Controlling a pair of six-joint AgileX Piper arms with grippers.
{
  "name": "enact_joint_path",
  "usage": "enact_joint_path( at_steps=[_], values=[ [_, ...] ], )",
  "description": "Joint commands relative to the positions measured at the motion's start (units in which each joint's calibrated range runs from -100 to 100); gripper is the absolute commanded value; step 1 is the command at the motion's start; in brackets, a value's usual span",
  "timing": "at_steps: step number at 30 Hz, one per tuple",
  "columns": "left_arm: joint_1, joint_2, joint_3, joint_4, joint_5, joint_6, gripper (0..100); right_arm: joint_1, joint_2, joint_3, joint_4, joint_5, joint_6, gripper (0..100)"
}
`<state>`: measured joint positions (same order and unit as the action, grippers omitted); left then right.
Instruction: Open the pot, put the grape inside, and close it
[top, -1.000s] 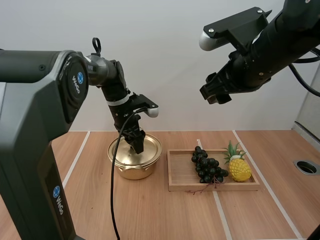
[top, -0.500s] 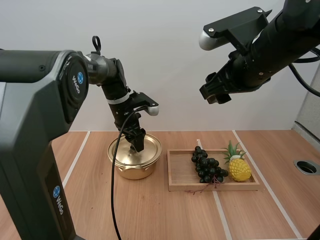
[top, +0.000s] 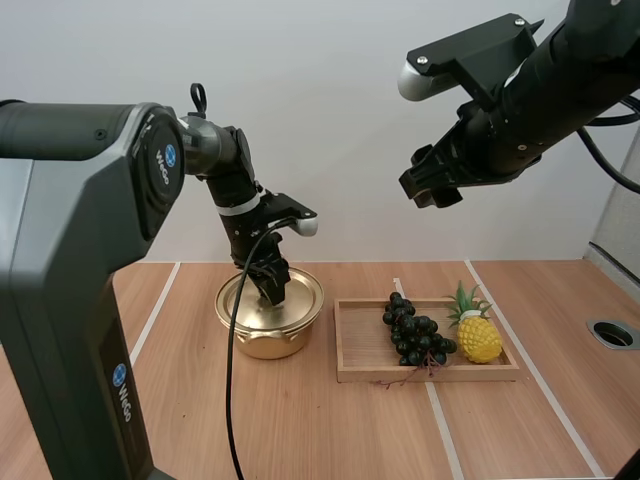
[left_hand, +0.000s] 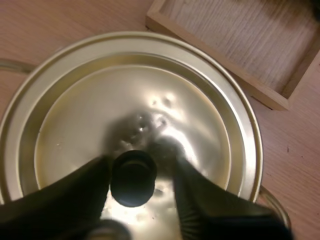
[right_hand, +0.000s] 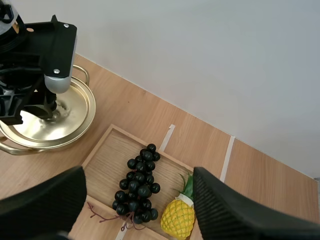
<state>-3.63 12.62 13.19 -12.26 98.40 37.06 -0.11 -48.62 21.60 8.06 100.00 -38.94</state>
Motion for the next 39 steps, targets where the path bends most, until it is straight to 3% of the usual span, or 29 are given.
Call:
enact_joint_path(
  at_steps=[1,12,21,27,39],
  values=[
    [-0.19,0.1,-0.4,-0.7,-0.8,-0.6,0,0.0,-0.9,0.1,0.2,0.0,-0.2,100],
    [-0.19,-2.3,-3.9,0.7,1.6,-2.2,0,0.0,-0.9,0.1,0.7,0.0,-0.2,100],
    [-0.19,-16.4,-14.9,0.9,1.6,-4.5,0,0.0,-0.9,0.1,5.3,0.0,-0.2,100],
    [-0.19,-26.4,-22.2,0.9,1.6,-9.9,0,0.0,-0.9,0.1,7.3,0.0,-0.2,100],
    [-0.19,-40.6,-38.1,2.5,1.6,-16.7,0,0.0,-0.9,0.1,5.5,0.0,-2.0,100]
  ],
)
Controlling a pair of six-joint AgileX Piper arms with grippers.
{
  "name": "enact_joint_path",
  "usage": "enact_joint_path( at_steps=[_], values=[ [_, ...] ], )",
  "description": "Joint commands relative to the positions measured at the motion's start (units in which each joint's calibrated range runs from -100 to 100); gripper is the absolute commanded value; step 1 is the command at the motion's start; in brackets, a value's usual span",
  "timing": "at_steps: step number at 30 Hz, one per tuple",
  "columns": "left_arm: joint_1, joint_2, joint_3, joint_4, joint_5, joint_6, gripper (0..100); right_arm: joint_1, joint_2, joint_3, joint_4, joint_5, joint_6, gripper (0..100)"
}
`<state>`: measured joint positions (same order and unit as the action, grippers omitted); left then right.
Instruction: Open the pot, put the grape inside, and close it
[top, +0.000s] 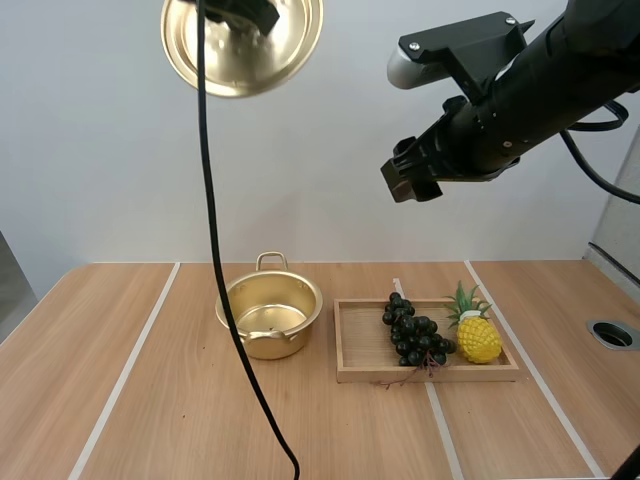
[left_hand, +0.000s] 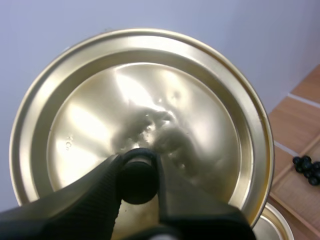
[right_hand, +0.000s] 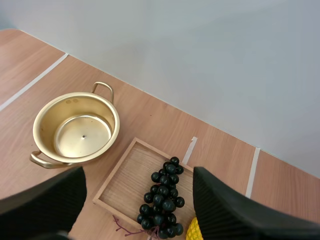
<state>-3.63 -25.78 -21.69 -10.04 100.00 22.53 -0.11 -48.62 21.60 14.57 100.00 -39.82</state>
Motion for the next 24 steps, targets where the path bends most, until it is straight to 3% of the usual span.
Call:
enact_joint_path(
  at_steps=[1,13,24],
  values=[
    [-0.19,-3.0,-4.8,0.7,0.0,-3.0,0,0.0,-0.9,0.1,-1.5,0.0,-1.1,100],
    [-0.19,-8.8,-19.3,6.4,-9.4,-12.0,0,0.0,1.3,0.1,-3.5,0.0,-0.7,100],
    [-0.19,-9.3,-26.9,6.4,-14.4,-12.0,0,0.0,15.8,0.1,-3.7,0.0,-0.4,100]
  ],
)
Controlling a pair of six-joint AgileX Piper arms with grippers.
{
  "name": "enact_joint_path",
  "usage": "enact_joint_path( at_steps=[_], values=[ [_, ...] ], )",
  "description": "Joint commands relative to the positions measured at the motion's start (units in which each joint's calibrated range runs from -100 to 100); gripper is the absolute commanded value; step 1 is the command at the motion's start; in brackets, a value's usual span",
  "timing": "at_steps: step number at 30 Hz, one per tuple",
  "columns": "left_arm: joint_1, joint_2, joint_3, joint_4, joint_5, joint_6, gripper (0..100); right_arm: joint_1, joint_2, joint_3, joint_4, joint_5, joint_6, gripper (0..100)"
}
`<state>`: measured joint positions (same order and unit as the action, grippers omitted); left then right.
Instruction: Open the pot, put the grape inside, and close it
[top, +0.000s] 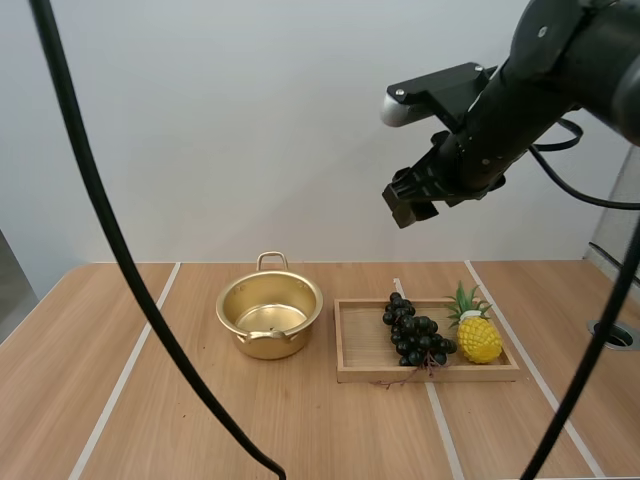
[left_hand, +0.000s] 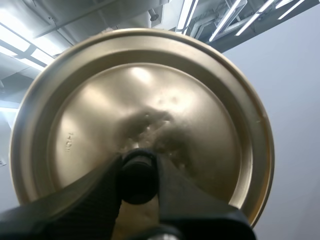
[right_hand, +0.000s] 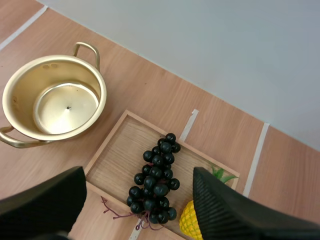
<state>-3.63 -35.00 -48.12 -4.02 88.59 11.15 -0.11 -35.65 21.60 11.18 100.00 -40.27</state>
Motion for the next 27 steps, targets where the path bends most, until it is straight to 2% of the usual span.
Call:
enact_joint_path(
  at_steps=[1,10,16,21,27],
  values=[
    [-0.19,0.0,-0.4,0.4,-3.4,-0.6,0,0.0,4.7,0.1,-0.5,0.0,0.1,100],
    [-0.19,0.0,-0.4,0.4,-3.8,-0.6,0,0.0,16.9,0.5,-1.4,0.0,0.0,100],
    [-0.19,0.0,-0.4,1.8,-3.9,-0.5,0,0.0,19.3,8.2,-4.6,0.0,0.0,100],
    [-0.19,0.0,-0.4,1.8,-3.9,-0.5,0,0.0,19.8,14.4,-4.6,-9.6,-0.1,100],
    [-0.19,0.1,-0.4,1.8,-3.9,-0.5,0,0.0,23.1,15.1,-4.6,-15.5,0.0,100]
  ],
)
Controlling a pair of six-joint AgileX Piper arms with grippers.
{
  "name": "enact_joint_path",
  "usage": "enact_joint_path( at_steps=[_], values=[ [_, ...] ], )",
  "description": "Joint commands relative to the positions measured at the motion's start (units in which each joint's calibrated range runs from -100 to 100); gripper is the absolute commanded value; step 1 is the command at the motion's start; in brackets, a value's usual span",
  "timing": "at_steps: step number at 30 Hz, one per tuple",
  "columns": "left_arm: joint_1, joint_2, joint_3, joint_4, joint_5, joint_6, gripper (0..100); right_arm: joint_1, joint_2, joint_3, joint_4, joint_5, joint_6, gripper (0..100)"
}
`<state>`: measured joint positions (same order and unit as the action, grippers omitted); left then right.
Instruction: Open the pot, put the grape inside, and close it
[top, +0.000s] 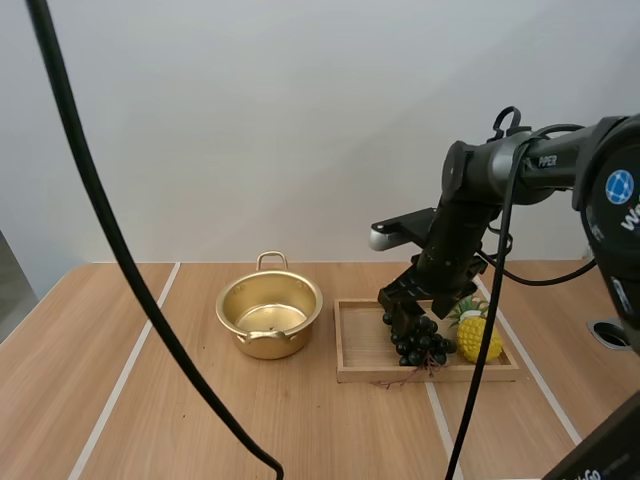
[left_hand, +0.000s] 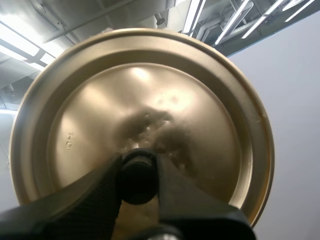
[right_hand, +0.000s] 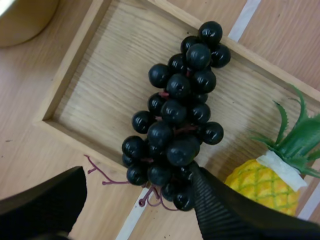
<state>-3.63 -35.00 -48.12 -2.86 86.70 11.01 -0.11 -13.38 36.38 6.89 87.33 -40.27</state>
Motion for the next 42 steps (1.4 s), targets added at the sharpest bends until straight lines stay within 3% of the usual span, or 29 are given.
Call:
enact_joint_path(
  at_steps=[1,12,38,39,42],
  values=[
    [-0.19,0.1,-0.4,0.7,-2.0,-0.3,0,0.0,1.5,0.3,-0.3,-3.8,0.0,100],
    [-0.19,0.2,-0.4,0.7,-2.0,-0.2,0,0.0,7.7,0.1,-3.3,-13.7,-0.1,100],
    [-0.19,1.1,-0.4,0.6,-1.4,-0.2,0,0.0,16.1,0.1,0.1,-22.0,-0.3,100],
    [-0.19,1.1,-0.4,0.6,-1.4,-0.2,0,0.0,16.1,0.1,0.1,-22.0,-0.3,86],
    [-0.19,1.1,-0.4,0.6,-1.4,-0.2,0,0.0,16.1,0.1,0.1,-21.4,-0.3,2]
  ],
)
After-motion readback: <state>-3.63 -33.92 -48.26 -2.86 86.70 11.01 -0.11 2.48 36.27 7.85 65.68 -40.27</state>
